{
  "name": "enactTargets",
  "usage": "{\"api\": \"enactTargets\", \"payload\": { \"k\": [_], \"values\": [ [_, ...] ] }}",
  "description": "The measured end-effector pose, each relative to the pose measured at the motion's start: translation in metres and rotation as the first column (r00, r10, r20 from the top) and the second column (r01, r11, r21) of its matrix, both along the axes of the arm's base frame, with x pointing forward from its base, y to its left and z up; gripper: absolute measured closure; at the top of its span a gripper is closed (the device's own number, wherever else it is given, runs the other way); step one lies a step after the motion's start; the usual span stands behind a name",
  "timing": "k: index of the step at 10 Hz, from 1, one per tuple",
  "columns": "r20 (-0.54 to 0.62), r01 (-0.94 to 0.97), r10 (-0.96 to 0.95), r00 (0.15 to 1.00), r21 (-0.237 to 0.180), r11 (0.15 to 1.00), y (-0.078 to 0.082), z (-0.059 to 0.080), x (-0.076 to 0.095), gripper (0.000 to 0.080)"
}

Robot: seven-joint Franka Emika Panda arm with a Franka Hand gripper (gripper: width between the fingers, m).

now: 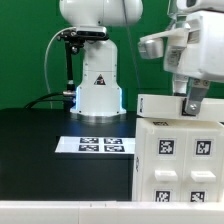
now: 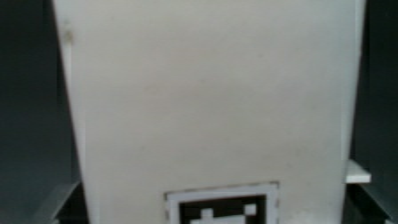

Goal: Assemble cabinet

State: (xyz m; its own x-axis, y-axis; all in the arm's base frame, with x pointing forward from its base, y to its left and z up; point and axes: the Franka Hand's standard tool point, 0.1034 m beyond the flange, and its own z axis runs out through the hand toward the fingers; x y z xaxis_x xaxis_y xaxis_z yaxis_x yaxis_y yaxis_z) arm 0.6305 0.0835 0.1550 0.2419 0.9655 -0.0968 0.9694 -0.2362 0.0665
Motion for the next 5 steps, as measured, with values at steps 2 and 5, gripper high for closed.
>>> {"api": "enactTargets", "payload": {
  "k": [2,5],
  "values": [
    [-0.006,0.267,-0.267,0.964,-0.004,0.964,0.0006,0.0004,0.0017,0.0242],
    [0.000,0.441,-0.441,0.897,0.020,0.897,-0.0013,-0.0005,0.0022,0.0242]
  ]
}}
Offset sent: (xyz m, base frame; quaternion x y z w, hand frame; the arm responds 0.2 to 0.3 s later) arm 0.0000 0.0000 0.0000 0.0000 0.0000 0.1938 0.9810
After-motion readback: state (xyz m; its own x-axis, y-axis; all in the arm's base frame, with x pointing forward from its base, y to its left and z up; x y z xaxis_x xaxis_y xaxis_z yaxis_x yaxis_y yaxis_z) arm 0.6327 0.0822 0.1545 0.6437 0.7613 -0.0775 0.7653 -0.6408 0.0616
